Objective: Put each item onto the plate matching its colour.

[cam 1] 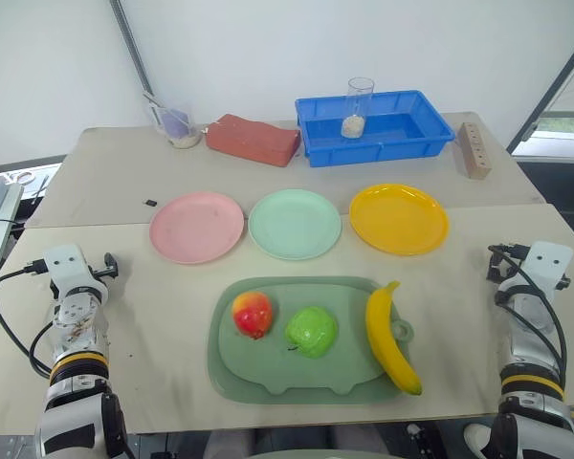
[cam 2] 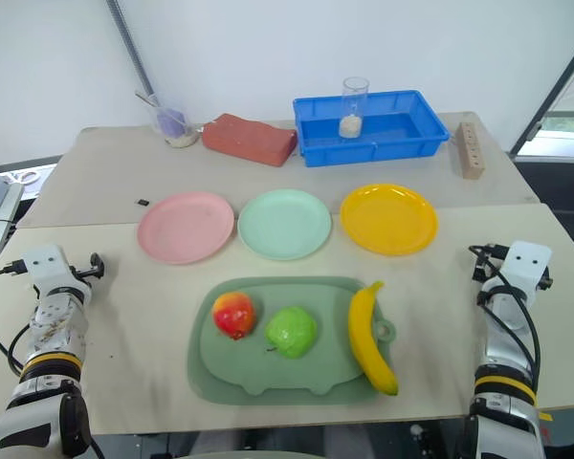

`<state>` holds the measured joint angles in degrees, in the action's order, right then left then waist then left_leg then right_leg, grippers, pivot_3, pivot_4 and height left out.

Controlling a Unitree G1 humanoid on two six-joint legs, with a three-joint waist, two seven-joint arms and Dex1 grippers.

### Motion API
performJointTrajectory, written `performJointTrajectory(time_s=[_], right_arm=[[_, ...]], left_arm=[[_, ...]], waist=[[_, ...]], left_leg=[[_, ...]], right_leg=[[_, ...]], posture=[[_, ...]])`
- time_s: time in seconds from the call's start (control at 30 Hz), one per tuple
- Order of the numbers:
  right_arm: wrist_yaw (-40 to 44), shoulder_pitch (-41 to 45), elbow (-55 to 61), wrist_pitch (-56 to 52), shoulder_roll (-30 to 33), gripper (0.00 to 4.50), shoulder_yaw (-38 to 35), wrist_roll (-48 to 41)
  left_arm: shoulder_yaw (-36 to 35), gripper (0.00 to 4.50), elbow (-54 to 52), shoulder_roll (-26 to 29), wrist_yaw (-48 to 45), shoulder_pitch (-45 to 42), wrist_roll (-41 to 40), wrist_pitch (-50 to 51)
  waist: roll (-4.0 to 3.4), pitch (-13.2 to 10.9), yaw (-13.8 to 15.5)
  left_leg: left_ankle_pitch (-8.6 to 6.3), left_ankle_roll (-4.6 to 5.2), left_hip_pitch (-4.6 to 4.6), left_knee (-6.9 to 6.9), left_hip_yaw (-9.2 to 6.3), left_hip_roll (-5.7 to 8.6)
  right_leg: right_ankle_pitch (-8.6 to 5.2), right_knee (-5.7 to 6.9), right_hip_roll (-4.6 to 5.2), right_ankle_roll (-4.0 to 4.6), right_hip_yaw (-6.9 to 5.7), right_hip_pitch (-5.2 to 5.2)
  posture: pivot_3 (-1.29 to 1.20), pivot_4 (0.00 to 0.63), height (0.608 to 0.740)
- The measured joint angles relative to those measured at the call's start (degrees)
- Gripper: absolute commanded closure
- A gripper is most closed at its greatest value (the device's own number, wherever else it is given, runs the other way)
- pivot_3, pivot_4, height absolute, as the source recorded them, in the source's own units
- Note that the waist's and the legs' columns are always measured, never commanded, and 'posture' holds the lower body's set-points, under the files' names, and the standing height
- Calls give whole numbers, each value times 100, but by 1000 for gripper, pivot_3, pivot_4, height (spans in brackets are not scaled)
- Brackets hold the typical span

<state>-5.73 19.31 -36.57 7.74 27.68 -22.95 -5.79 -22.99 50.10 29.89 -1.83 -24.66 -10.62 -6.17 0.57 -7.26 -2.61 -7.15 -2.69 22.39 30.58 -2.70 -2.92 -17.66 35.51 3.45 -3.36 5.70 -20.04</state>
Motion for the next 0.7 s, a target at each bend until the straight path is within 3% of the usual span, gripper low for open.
performJointTrajectory(time_s=[0.2, 0.37, 0.7], right_arm=[[104, 29, -14, -31, 76, 25, 23, 12], [893, 29, 638, -488, 385, 25, 227, -54], [4782, -312, 4068, -2924, 1393, 25, 1489, -2053]], left_arm=[[-58, 0, -553, 34, -562, 260, -229, 56], [46, 0, -1736, 773, -2322, 492, -712, 608], [957, 0, -4929, 2017, -5437, 930, -2120, 2984]], waist=[[-4, 1, -3], [-16, 7, -15], [-31, -5, 0]], left_leg=[[0, 0, 1, -4, 1, 0], [-1, -1, -1, -39, 0, 0], [-1, -1, 13, -42, -2, -5]], right_leg=[[-1, -3, 0, 4, 0, -1], [-5, -7, 0, 41, 0, -14], [-8, -36, 1, 47, 0, -16]], posture=[[0, 150, 740], [0, 150, 740], [0, 150, 740]])
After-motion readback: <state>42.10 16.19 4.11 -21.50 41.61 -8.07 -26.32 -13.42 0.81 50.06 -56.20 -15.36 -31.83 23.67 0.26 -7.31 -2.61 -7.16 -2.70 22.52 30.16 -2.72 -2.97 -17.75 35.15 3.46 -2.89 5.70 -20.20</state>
